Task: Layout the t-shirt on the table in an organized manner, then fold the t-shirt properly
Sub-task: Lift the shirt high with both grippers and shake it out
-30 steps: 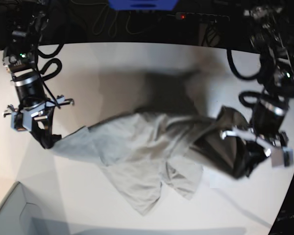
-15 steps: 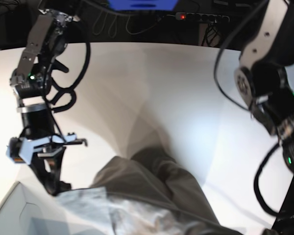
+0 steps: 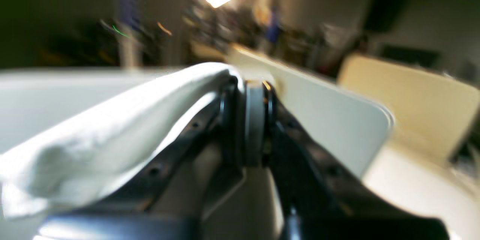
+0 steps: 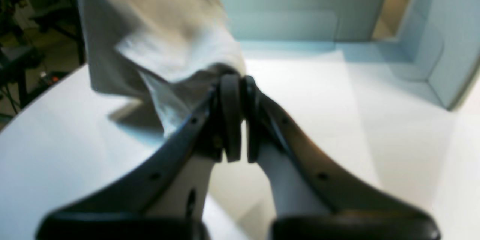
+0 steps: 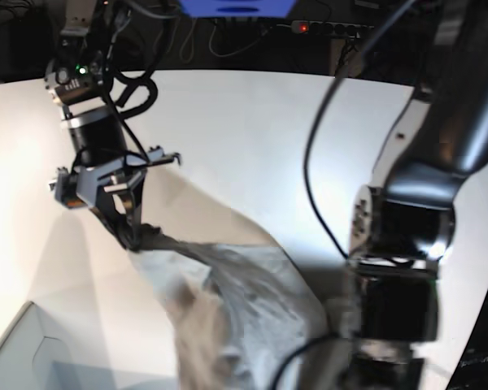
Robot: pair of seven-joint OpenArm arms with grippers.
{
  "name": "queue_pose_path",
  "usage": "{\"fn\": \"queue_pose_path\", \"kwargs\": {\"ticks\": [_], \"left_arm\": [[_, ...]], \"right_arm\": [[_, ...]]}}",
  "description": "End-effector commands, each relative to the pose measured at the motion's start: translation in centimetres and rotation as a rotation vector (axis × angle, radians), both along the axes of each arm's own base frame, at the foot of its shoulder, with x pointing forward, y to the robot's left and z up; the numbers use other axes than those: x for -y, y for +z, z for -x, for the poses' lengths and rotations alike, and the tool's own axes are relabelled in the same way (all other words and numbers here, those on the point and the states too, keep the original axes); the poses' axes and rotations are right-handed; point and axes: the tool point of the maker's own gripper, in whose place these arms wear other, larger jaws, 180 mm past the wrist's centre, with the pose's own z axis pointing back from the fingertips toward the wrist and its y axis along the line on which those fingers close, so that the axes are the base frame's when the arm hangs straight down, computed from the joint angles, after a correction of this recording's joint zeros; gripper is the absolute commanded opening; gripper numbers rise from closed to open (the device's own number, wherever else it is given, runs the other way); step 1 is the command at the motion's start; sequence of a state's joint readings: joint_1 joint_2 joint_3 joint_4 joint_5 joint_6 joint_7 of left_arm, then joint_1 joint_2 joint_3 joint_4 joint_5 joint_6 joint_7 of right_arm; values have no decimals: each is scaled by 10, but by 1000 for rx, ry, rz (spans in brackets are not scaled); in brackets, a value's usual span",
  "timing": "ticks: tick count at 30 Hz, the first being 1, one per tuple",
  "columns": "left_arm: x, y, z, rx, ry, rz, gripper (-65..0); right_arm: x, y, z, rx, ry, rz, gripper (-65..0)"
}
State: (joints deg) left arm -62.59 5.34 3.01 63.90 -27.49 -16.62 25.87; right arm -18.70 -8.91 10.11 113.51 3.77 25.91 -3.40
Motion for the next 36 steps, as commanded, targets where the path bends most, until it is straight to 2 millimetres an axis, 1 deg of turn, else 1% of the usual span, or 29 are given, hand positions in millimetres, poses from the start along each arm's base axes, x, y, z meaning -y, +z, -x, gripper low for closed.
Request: {"fn": "queue_pose_path", "kwargs": {"ticks": [1,2,3,4,5,6,8,10,12,13,15,16,18,21,22,23,24,26,27,28,30,31,32,35,36], "left_arm": [[15,24,5,70,-28,35,-648],[33,7,1,45,-51,27,-648],[47,-16,-3,8,-66,22,-647],[61,-42,-6,-28,-79,6,-646],[68,-64,-8,-52,-83,-13,-646],[76,-92,-10,-85,-86,-36,-645],[90,-147,-9,-151,-100,-104,-639],[99,-193,-4,-201,-110,-160,-589],[105,-226,6,-224,-124,-189,-502],[109,-235,11,-230,-134,-181,-447],[115,-245,20,-249,-156,-153,-355],[119,-247,23,-258,-169,-145,-326],[123,-250,27,-286,-188,-112,-302],[127,-241,32,-313,-210,-17,-284],[120,-246,33,-328,-206,2,-282],[103,-254,31,-339,-187,11,-282],[88,-263,34,-349,-176,19,-282],[59,-287,45,-398,-166,8,-282],[41,-298,51,-423,-157,2,-282],[22,-305,55,-439,-141,11,-282],[-14,-323,73,-478,-109,44,-282],[-34,-333,82,-495,-80,63,-282],[-59,-345,91,-516,-36,74,-282],[-132,-391,111,-618,173,118,-280],[-152,-403,116,-646,237,140,-280]], "right_arm": [[1,14,-1,55,-2,-19,-650],[7,11,1,45,-17,-14,-650],[12,8,3,36,-29,-10,-650],[16,1,5,14,-40,-9,-650],[18,-6,6,-4,-47,-10,-650],[20,-14,7,-25,-52,-13,-650],[31,-31,9,-70,-80,-14,-650],[44,-52,11,-122,-116,-19,-650],[56,-71,15,-169,-148,-26,-650],[60,-79,17,-190,-161,-28,-650],[65,-91,19,-219,-176,-38,-650],[68,-95,19,-226,-185,-38,-650],[73,-100,20,-240,-199,-39,-650],[77,-101,21,-245,-207,-37,-650],[78,-102,21,-245,-210,-36,-650],[78,-102,21,-245,-210,-36,-650],[78,-102,21,-245,-210,-36,-650],[78,-102,23,-248,-210,-36,-650],[78,-103,23,-249,-210,-38,-650],[78,-103,22,-248,-210,-37,-650],[78,-102,22,-247,-210,-37,-650],[78,-102,21,-245,-210,-37,-650],[78,-101,21,-244,-210,-37,-650],[78,-100,20,-241,-210,-37,-650],[78,-99,20,-238,-210,-36,-650]]}}
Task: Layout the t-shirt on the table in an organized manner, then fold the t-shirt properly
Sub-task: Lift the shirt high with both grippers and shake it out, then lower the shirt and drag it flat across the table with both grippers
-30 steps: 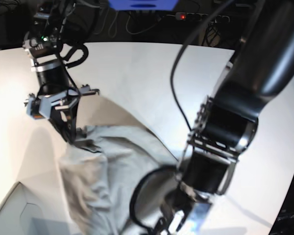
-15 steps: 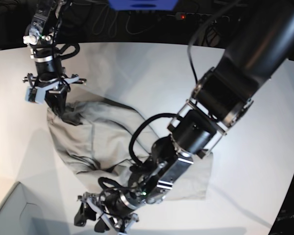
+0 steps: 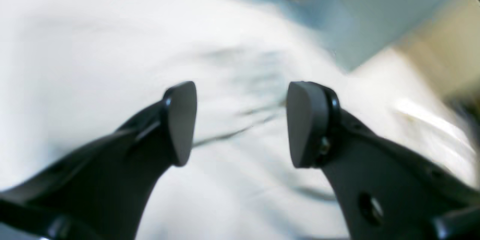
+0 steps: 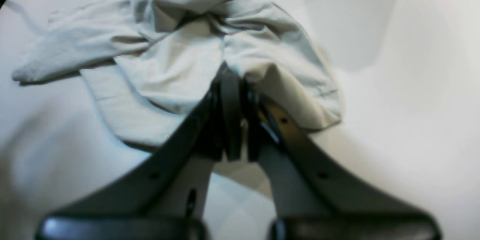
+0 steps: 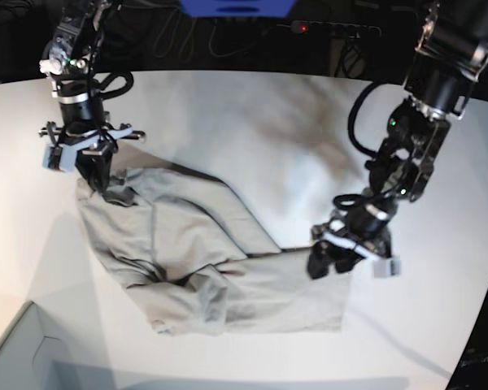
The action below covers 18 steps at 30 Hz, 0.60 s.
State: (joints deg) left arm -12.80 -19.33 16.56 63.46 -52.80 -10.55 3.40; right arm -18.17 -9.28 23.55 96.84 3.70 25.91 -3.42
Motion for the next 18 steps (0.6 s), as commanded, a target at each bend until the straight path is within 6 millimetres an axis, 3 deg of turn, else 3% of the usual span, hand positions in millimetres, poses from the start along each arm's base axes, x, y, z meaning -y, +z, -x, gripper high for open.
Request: {"fn": "queue_pose_path", "kwargs": {"ticks": [1,4,10,13,18], "left_arm": [[-18,11,-4,37,52,17,-280],[-50,-3,1,1,149,22,-282],[-62,-36,-16,-96,224,32,-282],[-60,-51,-31,-150,257,47,-281],[-61,-75,-39,-245,304,56,-281]], "right_arm": [[2,16,-5,61,-1,2,-650],[1,13,-5,56,0,-2,-650],[1,11,-6,51,0,-5,-650],[6,11,-6,48,8,14,-650],[8,11,-6,48,10,20,-650]]}}
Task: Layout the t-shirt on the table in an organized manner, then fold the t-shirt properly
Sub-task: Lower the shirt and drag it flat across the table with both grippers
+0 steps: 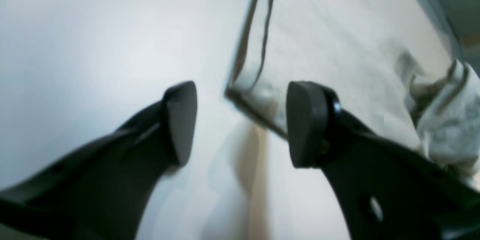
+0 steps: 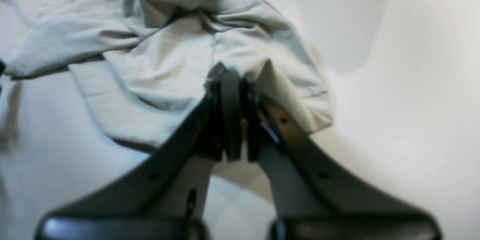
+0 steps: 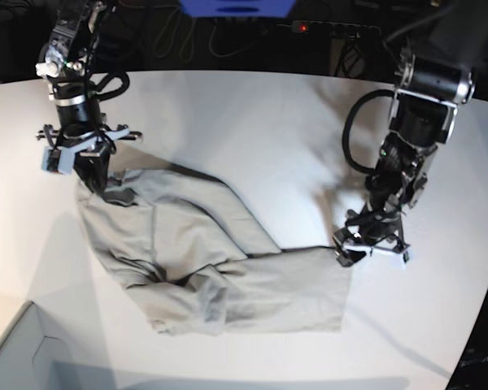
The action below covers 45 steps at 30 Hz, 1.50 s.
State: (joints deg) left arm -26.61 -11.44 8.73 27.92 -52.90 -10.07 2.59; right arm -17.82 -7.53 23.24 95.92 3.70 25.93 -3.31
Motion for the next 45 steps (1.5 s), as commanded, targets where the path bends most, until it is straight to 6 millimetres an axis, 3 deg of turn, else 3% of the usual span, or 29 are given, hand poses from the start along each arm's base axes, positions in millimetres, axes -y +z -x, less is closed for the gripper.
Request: {"fn": "queue_pose_path", "kwargs": {"ticks": [1,5,7,9,11,14,15,20,23,27,30,32,35,38,42,45], "left_arm": [[3,13,-14,35,3,8,-281],[18,16,-19,42,-10,30,-284],[26,23,-27,58,-18,40,-316],[36,31,-34,74,-28,54,-456],[40,38,-40,87,-26,58,-650],[38,68,-64,147,-25,57,-623],[36,78,-71,166,-22,58,-647],[45,165,-115,351,-56,59,-647],[59,216,-137,445,-76,70,-647],[104,257,-153,503,-165,57,-647],[114,274,-156,518,-161,40,-647],[109,284,-151,541,-137,29,-647],[85,291,-133,589,-110,-6,-647],[64,297,-117,624,-92,-47,-648],[32,321,-106,677,-62,-112,-648],[19,336,-102,706,-48,-142,-648]], "right_arm": [[3,13,-4,53,-5,0,-650],[3,10,-1,42,-6,0,-650],[2,6,0,32,-5,-6,-650],[2,3,1,23,-5,-10,-650],[2,-2,2,13,-6,-16,-650],[1,-7,3,0,-6,-21,-650],[1,-7,3,0,-6,-21,-650],[1,-7,4,-1,-6,-21,-650],[2,-7,4,-2,-7,-19,-650],[5,-9,8,-13,-1,-5,-650],[7,-9,8,-13,2,2,-650],[10,-7,7,-10,3,10,-650],[15,-5,6,-7,11,30,-650],[34,-1,7,-2,-24,55,-650],[58,17,4,43,-83,89,-650],[60,33,1,80,-84,111,-650]]}}
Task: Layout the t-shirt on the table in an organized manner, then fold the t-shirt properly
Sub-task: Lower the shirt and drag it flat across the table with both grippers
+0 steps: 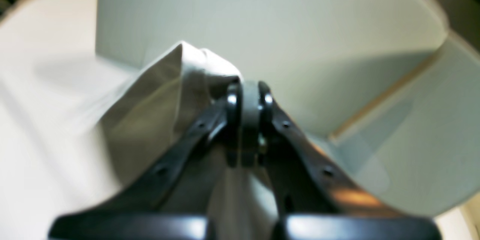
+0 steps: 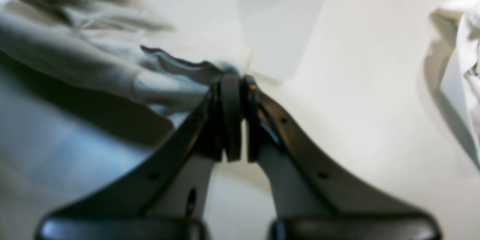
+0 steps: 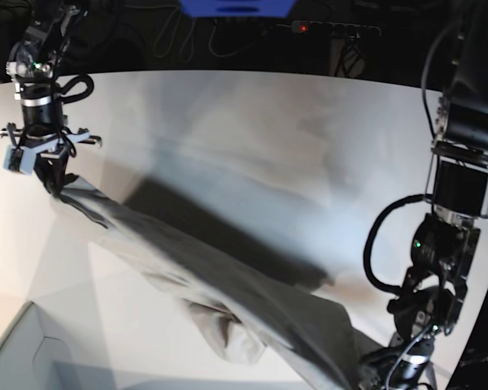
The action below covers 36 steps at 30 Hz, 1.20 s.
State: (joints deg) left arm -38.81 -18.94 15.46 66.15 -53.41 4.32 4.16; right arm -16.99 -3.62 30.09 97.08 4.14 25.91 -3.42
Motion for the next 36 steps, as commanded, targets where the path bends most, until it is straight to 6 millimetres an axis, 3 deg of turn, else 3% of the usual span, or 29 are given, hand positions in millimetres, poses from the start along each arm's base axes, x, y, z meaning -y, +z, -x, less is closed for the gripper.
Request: {"fn": "queue_pose_path", "kwargs": {"ticks": [1,5,6,9,14,17,20,22,24,26,28,30,34,36], "left_arm": [[-9,31,-3,74,25,5,-648],[-5,31,-4,77,23,5,-648],[0,23,-7,59,19,19,-648],[12,-7,-19,-22,26,57,-646],[15,-90,-37,-257,89,90,-638],[15,-127,-40,-376,125,94,-555],[22,-133,-42,-402,122,94,-402],[22,-134,-42,-405,121,93,-332],[24,-144,-36,-423,120,97,-321],[30,-140,-34,-404,100,104,-321],[32,-153,-20,-404,89,113,-321],[18,-152,-2,-361,84,97,-321],[13,-157,42,-312,40,71,-321],[-1,-167,68,-317,60,66,-321]], "right_arm": [[-2,19,-5,66,14,12,-650],[-3,24,-6,78,16,20,-650],[-3,24,-6,75,15,19,-650],[-3,17,-5,61,13,10,-650],[-3,0,-3,23,9,-14,-650],[-2,-3,-2,16,8,-16,-650],[-2,-2,-4,20,9,-16,-650],[-2,-1,-6,24,8,-17,-650],[-3,-1,-6,25,10,-17,-650],[-3,-1,-6,25,10,-17,-650],[-7,0,-9,27,22,-19,-650],[-15,-1,-11,29,42,-26,-650],[-18,-1,-12,29,51,-29,-650],[-26,-1,-15,30,73,-37,-650]]}}
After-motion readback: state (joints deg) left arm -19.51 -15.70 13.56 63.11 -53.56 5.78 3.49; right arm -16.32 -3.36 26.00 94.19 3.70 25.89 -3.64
